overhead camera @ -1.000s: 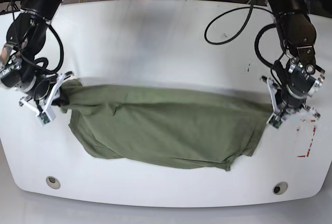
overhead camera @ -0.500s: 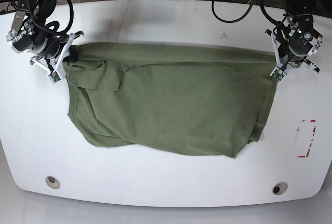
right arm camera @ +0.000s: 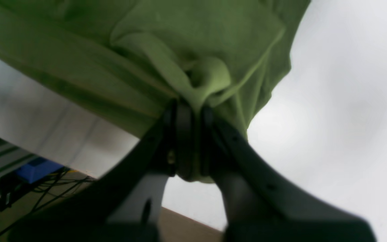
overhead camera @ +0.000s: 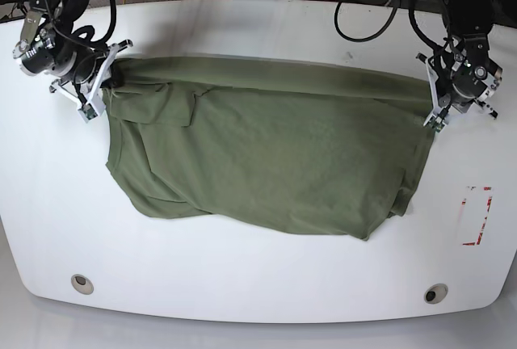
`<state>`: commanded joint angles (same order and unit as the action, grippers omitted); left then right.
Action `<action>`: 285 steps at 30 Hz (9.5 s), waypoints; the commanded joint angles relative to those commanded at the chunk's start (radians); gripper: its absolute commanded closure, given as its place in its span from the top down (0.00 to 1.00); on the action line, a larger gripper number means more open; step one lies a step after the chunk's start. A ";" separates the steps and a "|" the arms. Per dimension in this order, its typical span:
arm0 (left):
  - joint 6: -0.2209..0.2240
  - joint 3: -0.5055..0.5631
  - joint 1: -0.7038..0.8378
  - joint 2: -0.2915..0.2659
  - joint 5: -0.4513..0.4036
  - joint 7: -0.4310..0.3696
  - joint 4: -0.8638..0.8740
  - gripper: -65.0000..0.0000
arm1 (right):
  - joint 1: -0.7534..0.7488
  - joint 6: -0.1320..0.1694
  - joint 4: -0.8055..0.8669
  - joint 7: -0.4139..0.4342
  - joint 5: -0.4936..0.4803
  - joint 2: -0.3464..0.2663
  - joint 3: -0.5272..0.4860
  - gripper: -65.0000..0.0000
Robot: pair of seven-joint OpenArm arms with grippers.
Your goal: Fold the T-shirt properly
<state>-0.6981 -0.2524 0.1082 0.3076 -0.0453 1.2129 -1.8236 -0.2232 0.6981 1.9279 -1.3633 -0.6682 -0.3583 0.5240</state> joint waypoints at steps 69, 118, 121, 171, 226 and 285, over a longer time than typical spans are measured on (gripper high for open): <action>0.000 0.124 -0.427 -0.002 0.008 -0.196 0.470 0.61 | 0.187 0.000 -0.046 0.081 0.295 0.098 0.003 0.82; 0.000 0.107 -0.147 0.023 0.003 -0.270 0.427 0.46 | 0.038 0.000 -0.183 0.141 0.295 -0.023 0.077 0.55; 0.000 0.107 -0.146 0.037 0.003 -0.270 0.427 0.46 | 0.040 0.000 -0.178 0.123 0.288 -0.063 0.057 0.55; 0.000 0.101 -0.100 0.043 0.005 -0.249 0.420 0.46 | 0.071 0.000 -0.336 0.146 0.123 0.152 0.176 0.16; 0.000 -0.167 0.282 -0.038 0.008 0.003 -0.126 0.46 | -0.155 0.000 -0.026 0.037 0.115 0.069 0.115 0.65; 0.000 -0.163 0.066 -0.058 0.005 -0.006 -0.158 0.69 | -0.078 0.000 0.058 0.180 0.457 0.216 -0.265 0.49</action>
<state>-0.6981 -0.4150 0.1741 0.2493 -0.0407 1.2068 -1.9816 -0.3015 0.6981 1.9862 -1.1838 -0.2110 -0.1419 0.2585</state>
